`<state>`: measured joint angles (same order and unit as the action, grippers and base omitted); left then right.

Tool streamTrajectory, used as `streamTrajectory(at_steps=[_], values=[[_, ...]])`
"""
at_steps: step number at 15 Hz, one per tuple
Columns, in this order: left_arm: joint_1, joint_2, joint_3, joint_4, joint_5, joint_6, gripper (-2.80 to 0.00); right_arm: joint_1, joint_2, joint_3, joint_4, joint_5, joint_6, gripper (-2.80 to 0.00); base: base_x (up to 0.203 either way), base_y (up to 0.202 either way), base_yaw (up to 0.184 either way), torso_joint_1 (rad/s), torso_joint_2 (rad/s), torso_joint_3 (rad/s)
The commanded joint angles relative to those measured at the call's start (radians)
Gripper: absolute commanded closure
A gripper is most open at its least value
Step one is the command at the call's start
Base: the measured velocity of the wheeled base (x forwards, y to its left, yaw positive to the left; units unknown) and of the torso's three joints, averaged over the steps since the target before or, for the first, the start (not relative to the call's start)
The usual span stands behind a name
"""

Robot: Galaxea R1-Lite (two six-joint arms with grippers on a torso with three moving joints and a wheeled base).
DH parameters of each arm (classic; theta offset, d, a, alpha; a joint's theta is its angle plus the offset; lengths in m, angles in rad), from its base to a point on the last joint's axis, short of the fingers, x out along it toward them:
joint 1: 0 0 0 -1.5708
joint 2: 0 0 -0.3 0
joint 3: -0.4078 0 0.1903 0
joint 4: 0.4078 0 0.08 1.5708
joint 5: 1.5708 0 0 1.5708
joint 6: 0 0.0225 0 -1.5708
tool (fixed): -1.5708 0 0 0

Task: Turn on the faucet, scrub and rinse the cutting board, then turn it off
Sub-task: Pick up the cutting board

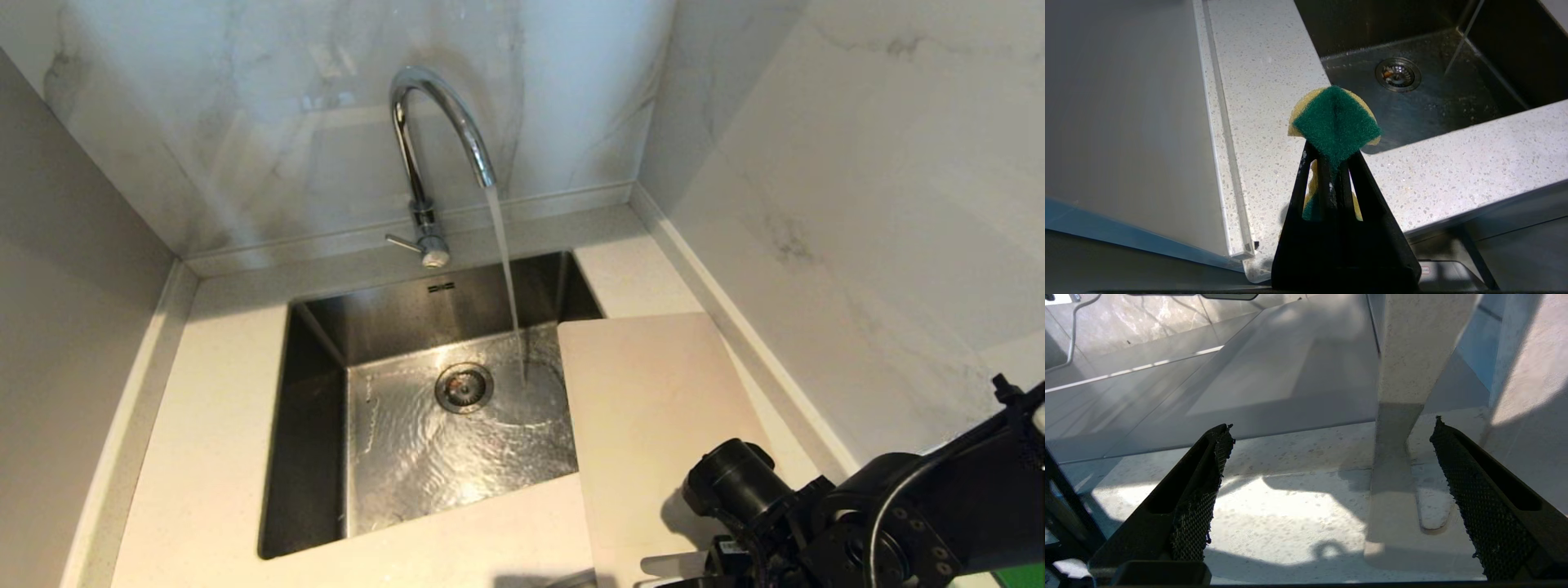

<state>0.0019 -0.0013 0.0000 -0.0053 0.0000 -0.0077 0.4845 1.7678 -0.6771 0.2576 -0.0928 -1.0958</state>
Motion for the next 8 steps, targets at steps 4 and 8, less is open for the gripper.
streamTrajectory(at_steps=[4, 8], values=[[0.001, 0.001, 0.0, -0.001, 0.0, 0.0, 0.0, 0.0, 0.056, -0.025, 0.0, 0.002, -0.006, -2.8, 0.0, 0.0, 0.0, 0.0, 0.0, 0.0], [0.0, 0.001, 0.0, -0.001, 0.0, 0.0, 0.0, 0.0, 0.104, -0.005, -0.104, 0.005, -0.007, -2.8, 0.0, 0.0, 0.0, 0.0, 0.0, 0.0]])
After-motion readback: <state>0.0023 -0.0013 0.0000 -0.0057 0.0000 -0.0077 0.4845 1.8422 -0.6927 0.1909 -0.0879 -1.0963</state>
